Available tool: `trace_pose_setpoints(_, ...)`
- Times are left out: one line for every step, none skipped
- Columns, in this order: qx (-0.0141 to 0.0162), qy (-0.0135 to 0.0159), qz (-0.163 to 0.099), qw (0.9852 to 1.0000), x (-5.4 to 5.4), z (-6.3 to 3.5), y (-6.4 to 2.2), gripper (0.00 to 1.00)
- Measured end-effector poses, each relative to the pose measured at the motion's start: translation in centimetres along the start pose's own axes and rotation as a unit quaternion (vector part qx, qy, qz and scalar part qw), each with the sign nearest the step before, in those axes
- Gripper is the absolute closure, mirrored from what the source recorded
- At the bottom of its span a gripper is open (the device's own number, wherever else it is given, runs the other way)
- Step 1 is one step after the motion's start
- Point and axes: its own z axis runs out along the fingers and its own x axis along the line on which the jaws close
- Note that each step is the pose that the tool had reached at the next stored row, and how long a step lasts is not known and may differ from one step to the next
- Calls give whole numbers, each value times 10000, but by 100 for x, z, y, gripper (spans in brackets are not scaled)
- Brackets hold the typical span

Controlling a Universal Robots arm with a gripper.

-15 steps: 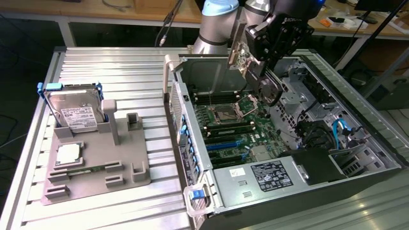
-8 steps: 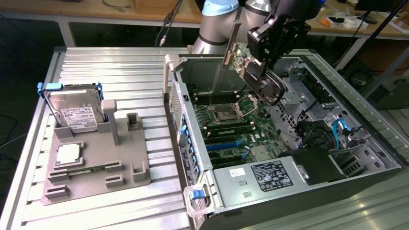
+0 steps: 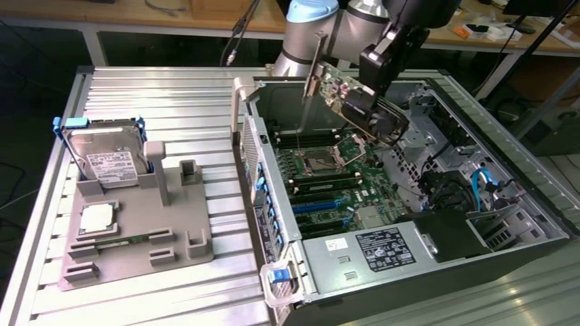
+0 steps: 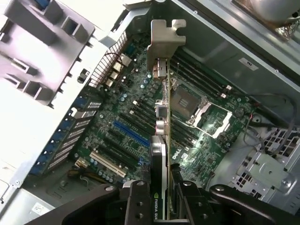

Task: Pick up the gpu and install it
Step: 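Insert the gpu into the slot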

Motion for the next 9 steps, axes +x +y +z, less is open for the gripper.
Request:
trace_pose_setpoints(-3,3,-93,10000,0,0,0,73)
trace_pose_setpoints(-6,5,-183,9998,0,0,0,73)
trace_pose_setpoints(-10,7,-283,9996,0,1,0,73)
trace_pose_setpoints(-13,9,-371,9993,0,2,0,73)
trace_pose_setpoints(-16,11,-465,9989,0,2,0,73)
trace_pose_setpoints(-19,13,-547,9985,0,3,0,73)
trace_pose_setpoints(-23,15,-639,9980,0,4,0,73)
trace_pose_setpoints(-28,19,-792,9969,0,6,0,73)
trace_pose_setpoints(-33,23,-929,9957,0,7,0,73)
